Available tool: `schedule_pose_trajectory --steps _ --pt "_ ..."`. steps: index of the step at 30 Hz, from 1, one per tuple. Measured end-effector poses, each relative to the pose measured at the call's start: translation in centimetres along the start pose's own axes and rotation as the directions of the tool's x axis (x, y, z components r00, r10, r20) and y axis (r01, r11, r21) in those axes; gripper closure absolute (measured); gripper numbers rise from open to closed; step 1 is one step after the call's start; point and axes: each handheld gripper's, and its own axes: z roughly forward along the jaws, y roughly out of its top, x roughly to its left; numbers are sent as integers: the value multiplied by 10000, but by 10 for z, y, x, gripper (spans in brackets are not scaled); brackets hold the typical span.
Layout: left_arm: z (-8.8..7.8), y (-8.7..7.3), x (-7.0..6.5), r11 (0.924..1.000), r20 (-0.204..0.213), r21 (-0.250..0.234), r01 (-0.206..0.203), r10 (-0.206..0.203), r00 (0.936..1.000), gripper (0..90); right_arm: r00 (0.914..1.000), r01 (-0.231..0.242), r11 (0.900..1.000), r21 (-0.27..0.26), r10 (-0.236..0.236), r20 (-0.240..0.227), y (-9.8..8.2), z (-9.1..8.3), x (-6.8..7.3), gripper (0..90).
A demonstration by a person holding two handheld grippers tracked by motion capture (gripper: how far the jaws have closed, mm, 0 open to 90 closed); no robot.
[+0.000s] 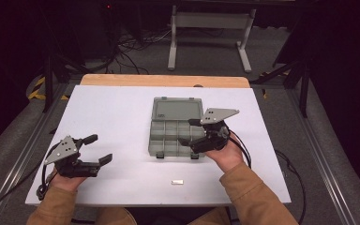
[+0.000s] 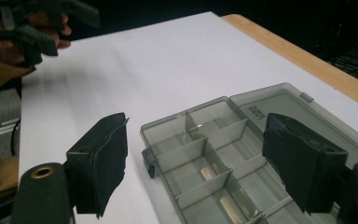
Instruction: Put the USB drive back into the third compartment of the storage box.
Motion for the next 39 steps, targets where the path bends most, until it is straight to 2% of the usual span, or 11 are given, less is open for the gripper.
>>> schedule_pose_trajectory --steps 2,4,5,10,17,23,31,37,39 --pt "0 -1 1 10000 -16 -22 58 -58 10000 103 9997 206 9993 311 -202 -124 0 3 4 228" --pt "0 -3 2 9999 -32 -21 115 -115 9999 103 9995 278 9988 393 -272 -150 0 3 5 228" --pt "0 -3 2 9999 -52 -2 111 -111 9999 103 9986 510 9964 682 -497 -206 -1 6 8 228" --pt "0 -2 2 9999 -47 -38 94 -94 9999 103 9951 924 9881 1226 -874 -456 -4 13 16 228" --pt "0 -2 2 10000 -35 30 93 -93 10000 103 9898 1302 9728 1915 -1163 -818 -11 21 22 230" --pt "1 -2 2 10000 -10 61 4 -4 10000 103 9845 1583 9568 2437 -1339 -1136 -16 27 26 232" --pt "2 -3 1 10000 21 71 49 -49 10000 104 9802 1730 9366 3047 -1336 -1458 -22 34 31 238" --pt "2 -3 2 9999 20 118 67 -67 10000 103 9766 1860 9254 3301 -1371 -1659 -27 39 33 248" --pt "2 -3 1 9999 25 88 52 -52 10000 103 9728 1967 9155 3509 -1377 -1861 -29 42 35 255"
